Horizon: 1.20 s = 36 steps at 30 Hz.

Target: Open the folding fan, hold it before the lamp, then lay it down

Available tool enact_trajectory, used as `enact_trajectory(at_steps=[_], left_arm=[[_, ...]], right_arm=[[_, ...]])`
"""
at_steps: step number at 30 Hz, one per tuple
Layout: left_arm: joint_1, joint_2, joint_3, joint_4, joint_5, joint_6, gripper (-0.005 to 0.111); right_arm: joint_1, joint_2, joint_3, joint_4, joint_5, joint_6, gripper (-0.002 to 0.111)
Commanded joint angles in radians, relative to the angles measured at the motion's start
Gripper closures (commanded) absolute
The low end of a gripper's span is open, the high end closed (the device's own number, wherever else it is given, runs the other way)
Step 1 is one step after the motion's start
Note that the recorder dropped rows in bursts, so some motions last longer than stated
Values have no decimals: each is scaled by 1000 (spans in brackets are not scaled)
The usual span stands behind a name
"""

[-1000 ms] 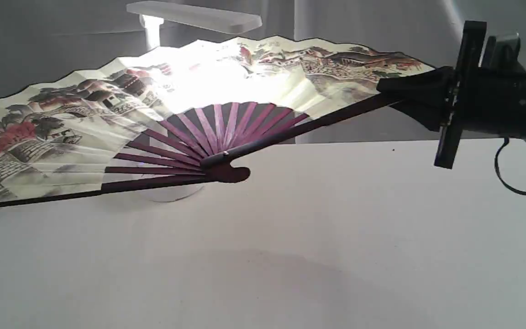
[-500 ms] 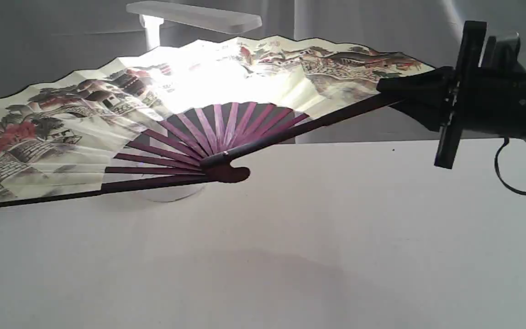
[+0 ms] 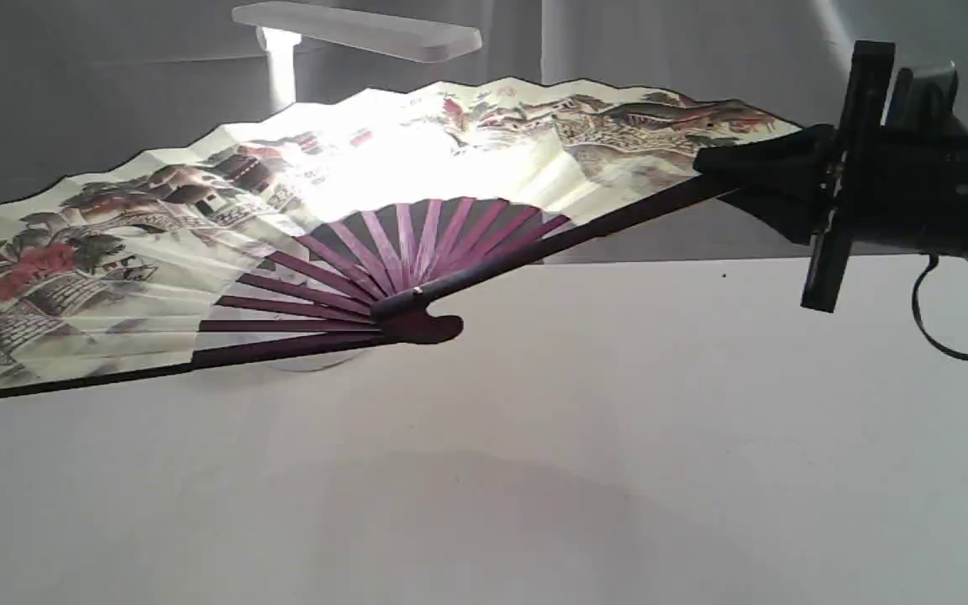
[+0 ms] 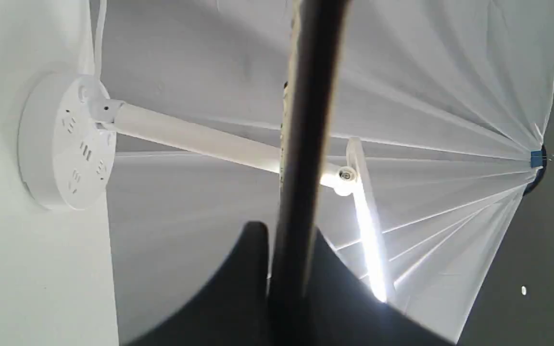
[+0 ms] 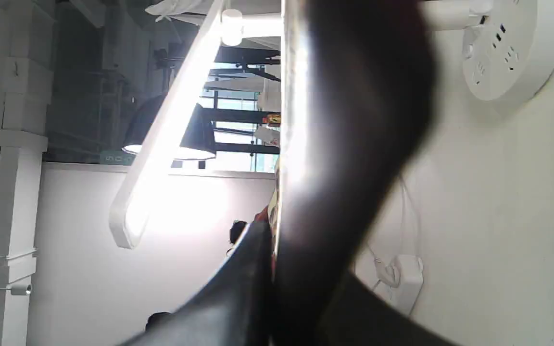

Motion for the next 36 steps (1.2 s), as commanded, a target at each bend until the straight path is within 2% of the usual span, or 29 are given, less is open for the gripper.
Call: enact_trajectory(at_steps=[1,23,30,36], left_arm=[[28,-17,9,-162,-212,-20,107],[28,-17,9,-162,-203,-20,107],[28,-17,9,-158,-101,-18,107],[28,-17,9,-158,-73,39,107]], right_arm=[[-40,-5,2,42,-84,-45,108],[-40,-5,2,42,-84,-45,108],[-40,-3,2,42,-84,-47,108],[-40,-3,2,-12,-100,-17,108]])
